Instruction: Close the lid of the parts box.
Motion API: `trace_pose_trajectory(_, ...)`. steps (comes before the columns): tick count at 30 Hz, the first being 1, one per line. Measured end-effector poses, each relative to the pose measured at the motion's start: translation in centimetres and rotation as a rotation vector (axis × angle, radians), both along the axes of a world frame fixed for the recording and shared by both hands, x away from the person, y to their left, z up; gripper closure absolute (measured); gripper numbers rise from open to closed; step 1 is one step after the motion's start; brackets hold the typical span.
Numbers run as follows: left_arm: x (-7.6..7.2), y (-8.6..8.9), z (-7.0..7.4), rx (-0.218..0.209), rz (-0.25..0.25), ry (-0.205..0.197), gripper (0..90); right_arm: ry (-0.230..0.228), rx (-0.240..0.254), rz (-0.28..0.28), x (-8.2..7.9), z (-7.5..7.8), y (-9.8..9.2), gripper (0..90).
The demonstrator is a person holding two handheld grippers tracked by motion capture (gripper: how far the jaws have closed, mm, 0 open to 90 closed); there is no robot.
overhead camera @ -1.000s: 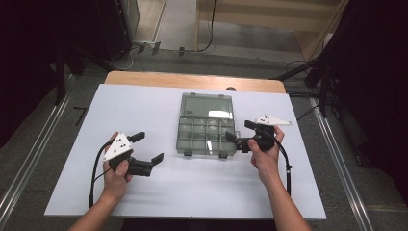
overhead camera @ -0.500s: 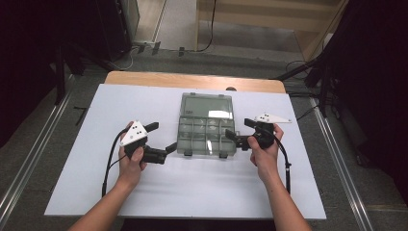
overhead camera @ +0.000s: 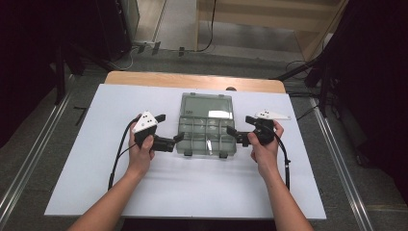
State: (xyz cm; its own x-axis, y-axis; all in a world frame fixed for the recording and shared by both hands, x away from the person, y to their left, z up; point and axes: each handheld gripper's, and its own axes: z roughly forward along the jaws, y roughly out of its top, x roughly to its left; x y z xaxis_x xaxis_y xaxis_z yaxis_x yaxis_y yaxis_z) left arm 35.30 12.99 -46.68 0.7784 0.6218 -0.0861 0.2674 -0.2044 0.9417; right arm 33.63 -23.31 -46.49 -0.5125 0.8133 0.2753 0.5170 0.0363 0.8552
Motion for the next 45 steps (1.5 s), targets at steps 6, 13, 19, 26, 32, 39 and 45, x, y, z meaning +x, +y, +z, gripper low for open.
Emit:
trace_pose_trajectory(6, 1.6, -0.9, -0.2, 0.013, 0.022, 0.012, 0.0, 0.005, 0.004, -0.004, 0.7, -0.3, 0.1, 0.8)
trace_pose_trajectory(13, 2.6, -1.9, -0.4, 0.037, 0.02, 0.026, 0.0, 0.004, 0.008, -0.004, 1.4, -0.5, 0.3, 13.6)
trace_pose_trajectory(19, 3.3, -2.4, -0.6, 0.043, 0.021, 0.025, 0.0, 0.009, 0.001, 0.009, 1.8, -0.6, 0.6, 13.8)
trace_pose_trajectory(26, 4.5, -3.1, -0.8, 0.041, 0.046, 0.052, 0.0, 0.019, -0.02, 0.012, 2.6, -0.9, 0.6, 16.5)
trace_pose_trajectory(32, 5.5, -3.4, -1.2, 0.05, 0.054, 0.08, 0.0, 0.02, -0.033, 0.002, 3.3, -1.0, 0.8, 15.3)
trace_pose_trajectory(39, 6.6, -3.3, -1.4, 0.035, 0.069, 0.113, 0.0, 0.034, -0.031, -0.005, 4.2, -1.2, 0.8, 13.7)
trace_pose_trajectory(45, 8.0, -3.6, -1.9, 0.028, 0.066, 0.186, 0.0, 0.055, -0.029, -0.031, 5.4, -1.3, 0.8, 13.5)
